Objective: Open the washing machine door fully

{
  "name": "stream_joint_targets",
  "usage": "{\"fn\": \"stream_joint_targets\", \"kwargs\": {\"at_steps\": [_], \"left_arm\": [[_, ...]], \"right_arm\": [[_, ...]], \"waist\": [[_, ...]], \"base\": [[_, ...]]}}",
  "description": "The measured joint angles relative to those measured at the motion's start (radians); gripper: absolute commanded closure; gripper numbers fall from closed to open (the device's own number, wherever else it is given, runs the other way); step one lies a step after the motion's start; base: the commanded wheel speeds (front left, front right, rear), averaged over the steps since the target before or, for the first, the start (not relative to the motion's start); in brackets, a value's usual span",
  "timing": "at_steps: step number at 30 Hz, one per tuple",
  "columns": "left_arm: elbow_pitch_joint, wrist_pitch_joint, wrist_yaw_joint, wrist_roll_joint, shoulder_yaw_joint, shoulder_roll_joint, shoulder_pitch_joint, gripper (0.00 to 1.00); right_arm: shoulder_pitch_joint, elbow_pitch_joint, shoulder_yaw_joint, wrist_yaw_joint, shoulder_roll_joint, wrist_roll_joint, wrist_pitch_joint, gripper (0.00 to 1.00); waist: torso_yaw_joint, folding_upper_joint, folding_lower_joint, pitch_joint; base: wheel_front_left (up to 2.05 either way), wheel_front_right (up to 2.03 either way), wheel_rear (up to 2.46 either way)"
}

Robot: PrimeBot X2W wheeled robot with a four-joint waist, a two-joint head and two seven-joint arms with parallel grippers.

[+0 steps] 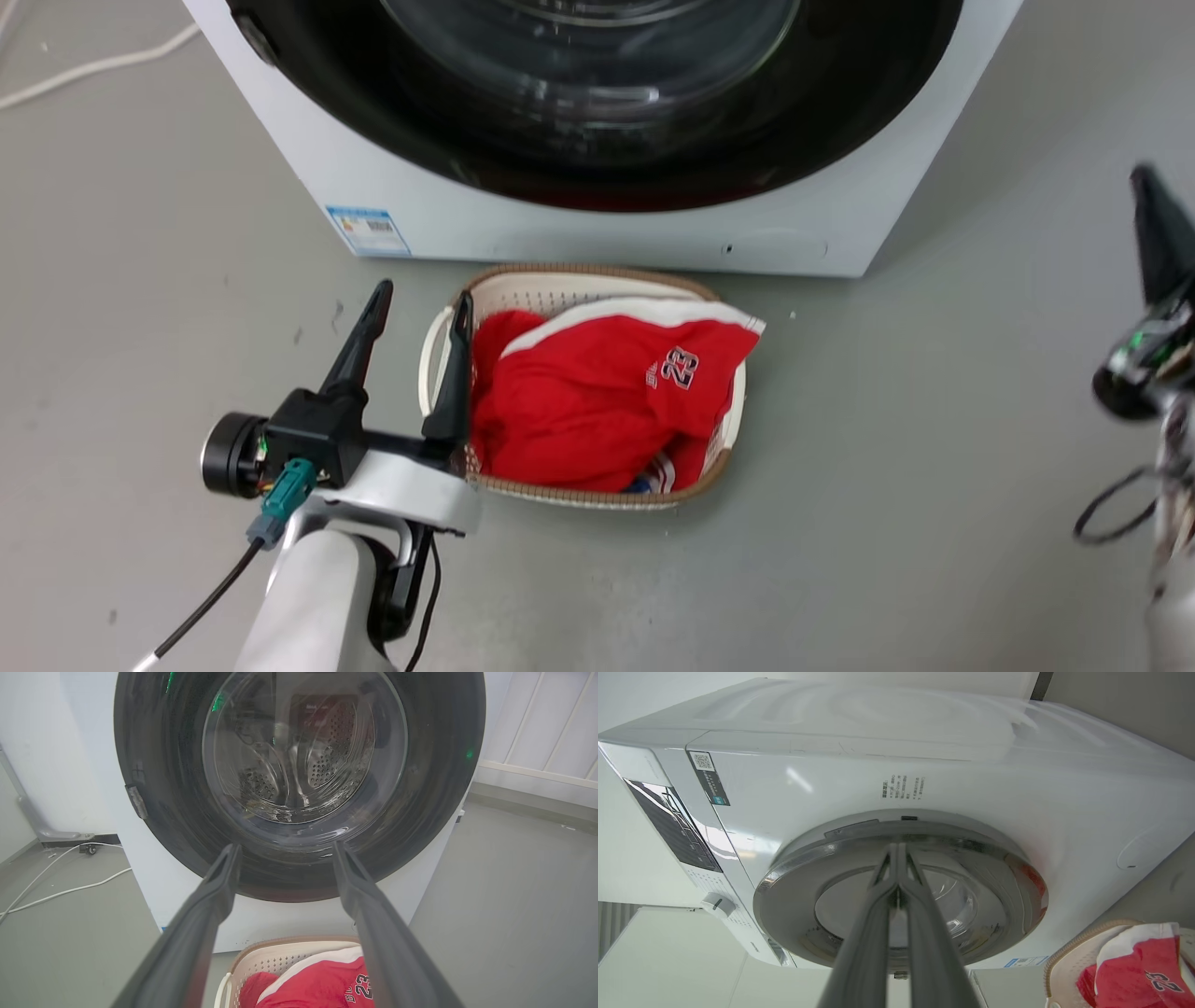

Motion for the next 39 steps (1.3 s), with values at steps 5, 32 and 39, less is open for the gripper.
{"fn": "stream_joint_targets", "kwargs": {"at_steps": [5,32,39], "left_arm": [[-0.015,-0.001,-0.001,0.007,-0.003,-0.009,-0.034,0.0],[-0.076,-0.001,-0.015,0.03,-0.016,-0.036,-0.123,0.0],[-0.078,-0.001,-0.016,0.037,-0.013,-0.04,-0.13,0.0]], "right_arm": [[-0.176,0.132,-0.004,0.0,-0.062,0.014,0.095,1.0],[-0.807,0.513,0.118,0.0,-0.137,-0.237,0.311,1.0],[-0.84,0.51,0.123,0.0,-0.13,-0.265,0.367,1.0]], "waist": [[0.007,0.0,0.0,0.062],[0.054,0.0,0.0,0.257],[0.048,0.0,0.0,0.278]], "base": [[0.0,0.0,0.0],[0.0,0.0,0.0],[0.0,0.0,0.0]]}}
